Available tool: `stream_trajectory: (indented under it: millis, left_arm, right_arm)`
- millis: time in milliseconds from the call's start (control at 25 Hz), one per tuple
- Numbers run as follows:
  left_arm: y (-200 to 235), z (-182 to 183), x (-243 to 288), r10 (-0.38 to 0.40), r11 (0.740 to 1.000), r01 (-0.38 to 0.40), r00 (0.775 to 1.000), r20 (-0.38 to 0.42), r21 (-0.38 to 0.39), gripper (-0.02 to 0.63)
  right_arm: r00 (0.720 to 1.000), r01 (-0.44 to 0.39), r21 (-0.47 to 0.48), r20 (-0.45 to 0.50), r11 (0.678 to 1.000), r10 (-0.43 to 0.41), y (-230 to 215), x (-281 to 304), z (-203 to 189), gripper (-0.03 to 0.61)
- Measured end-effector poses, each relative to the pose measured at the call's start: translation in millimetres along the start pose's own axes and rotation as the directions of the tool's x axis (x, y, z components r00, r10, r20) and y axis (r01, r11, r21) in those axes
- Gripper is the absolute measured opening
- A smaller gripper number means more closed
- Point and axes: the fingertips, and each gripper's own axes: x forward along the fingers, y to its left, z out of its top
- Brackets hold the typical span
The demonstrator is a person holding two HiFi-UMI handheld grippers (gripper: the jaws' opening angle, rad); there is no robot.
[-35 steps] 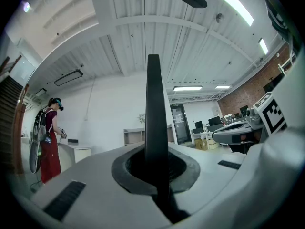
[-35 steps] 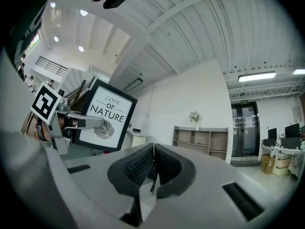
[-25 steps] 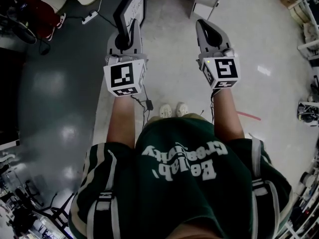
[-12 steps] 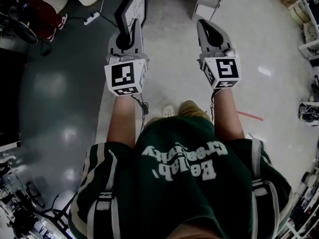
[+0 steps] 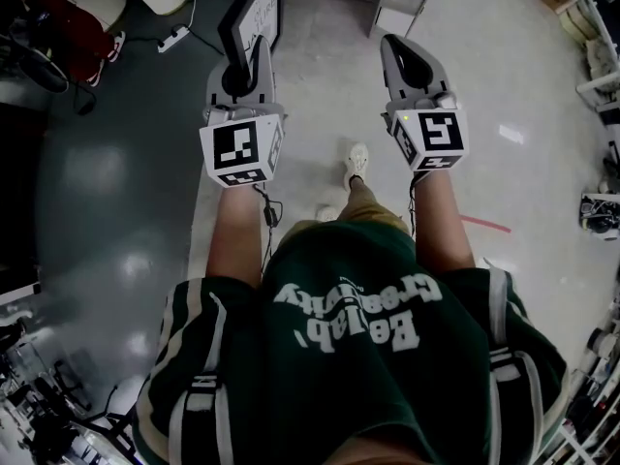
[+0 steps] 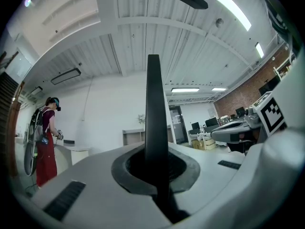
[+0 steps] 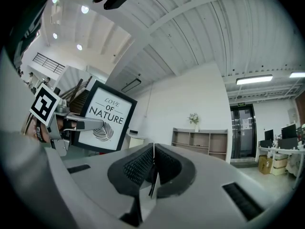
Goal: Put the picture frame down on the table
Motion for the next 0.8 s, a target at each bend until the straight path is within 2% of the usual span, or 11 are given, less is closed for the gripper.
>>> stream_trajectory:
  millis: [480, 800]
  left_arm:
    - [11, -29, 75, 0.001, 1.0, -0.001, 1.0, 0.004, -0.001, 0.026]
    - [19, -33, 139, 0.013, 1.0, -0.013, 1.0, 0.006, -0.006, 0.026]
  right_arm:
    - [1.0, 0.002, -0.003, 0.011, 1.0, -0.002, -43, 62, -27, 0.035]
    - [1.0, -0.013, -0.009, 0.018, 1.0, 0.014, -84, 117, -27, 0.035]
